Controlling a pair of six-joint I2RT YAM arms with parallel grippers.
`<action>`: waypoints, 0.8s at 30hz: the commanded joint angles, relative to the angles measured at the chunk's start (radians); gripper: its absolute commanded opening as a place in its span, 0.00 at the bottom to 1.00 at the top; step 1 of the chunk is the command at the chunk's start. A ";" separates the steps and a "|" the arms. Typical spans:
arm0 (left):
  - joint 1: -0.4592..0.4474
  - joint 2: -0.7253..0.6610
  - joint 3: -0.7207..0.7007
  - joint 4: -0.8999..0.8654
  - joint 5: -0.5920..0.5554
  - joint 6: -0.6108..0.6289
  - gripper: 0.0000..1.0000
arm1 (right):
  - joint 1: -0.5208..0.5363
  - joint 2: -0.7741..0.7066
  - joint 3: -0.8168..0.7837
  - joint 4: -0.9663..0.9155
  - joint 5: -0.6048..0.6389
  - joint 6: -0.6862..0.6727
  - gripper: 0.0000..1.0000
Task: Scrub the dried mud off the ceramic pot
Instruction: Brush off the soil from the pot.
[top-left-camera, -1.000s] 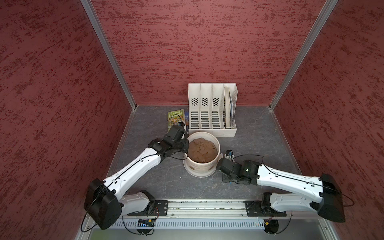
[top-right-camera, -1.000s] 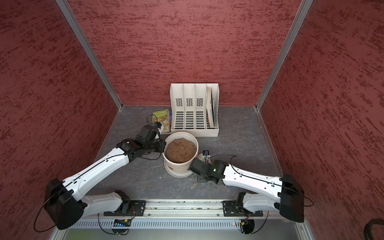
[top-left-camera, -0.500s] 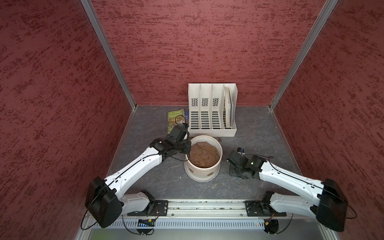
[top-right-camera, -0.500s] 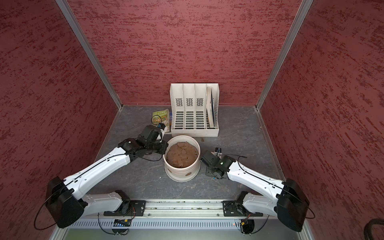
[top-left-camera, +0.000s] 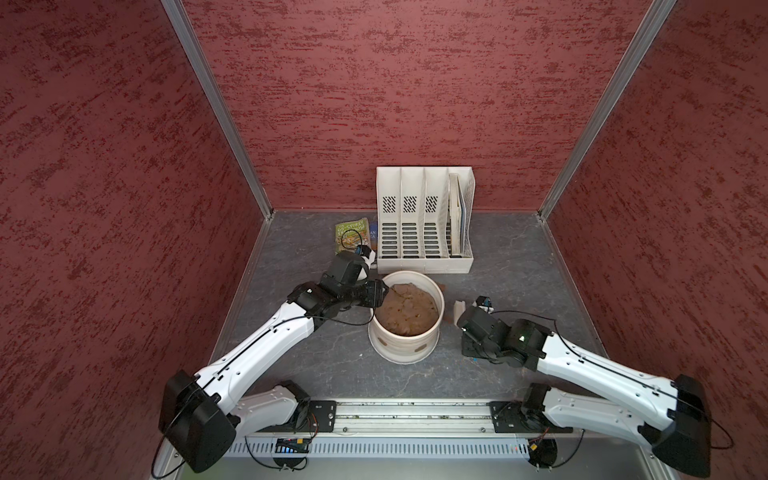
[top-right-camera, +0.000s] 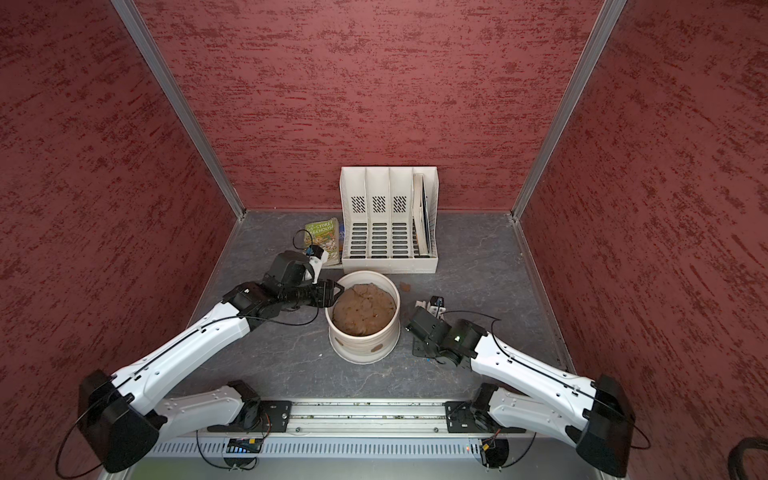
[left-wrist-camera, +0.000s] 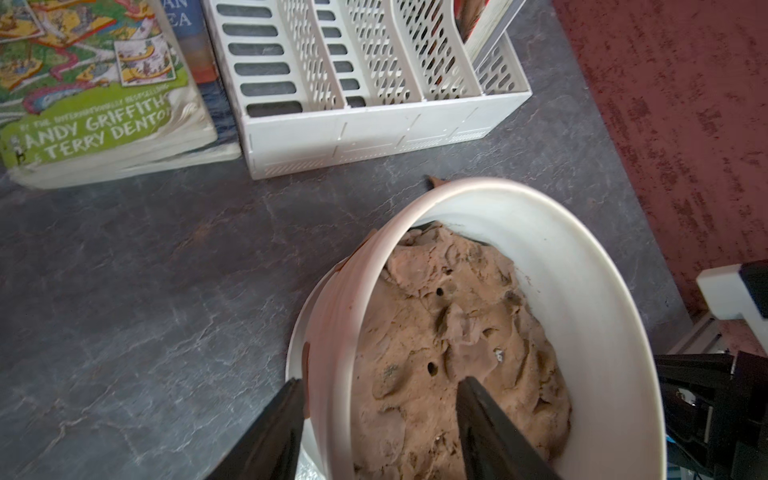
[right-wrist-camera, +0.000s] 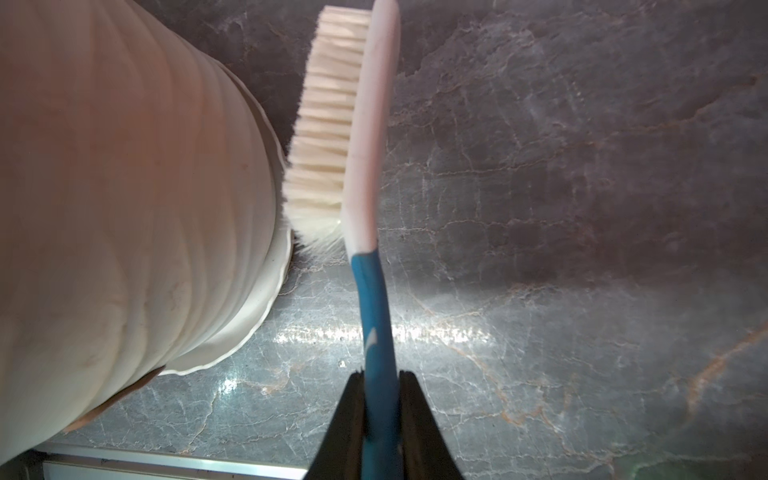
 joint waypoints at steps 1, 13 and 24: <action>0.007 0.042 0.016 0.110 0.029 -0.013 0.67 | 0.018 -0.035 0.023 0.021 0.051 0.021 0.00; 0.009 0.196 0.089 0.131 -0.103 -0.012 0.67 | 0.039 -0.067 -0.012 0.027 0.057 0.067 0.00; 0.009 0.162 0.064 0.038 -0.158 -0.028 0.41 | 0.046 -0.073 -0.008 0.019 0.067 0.074 0.00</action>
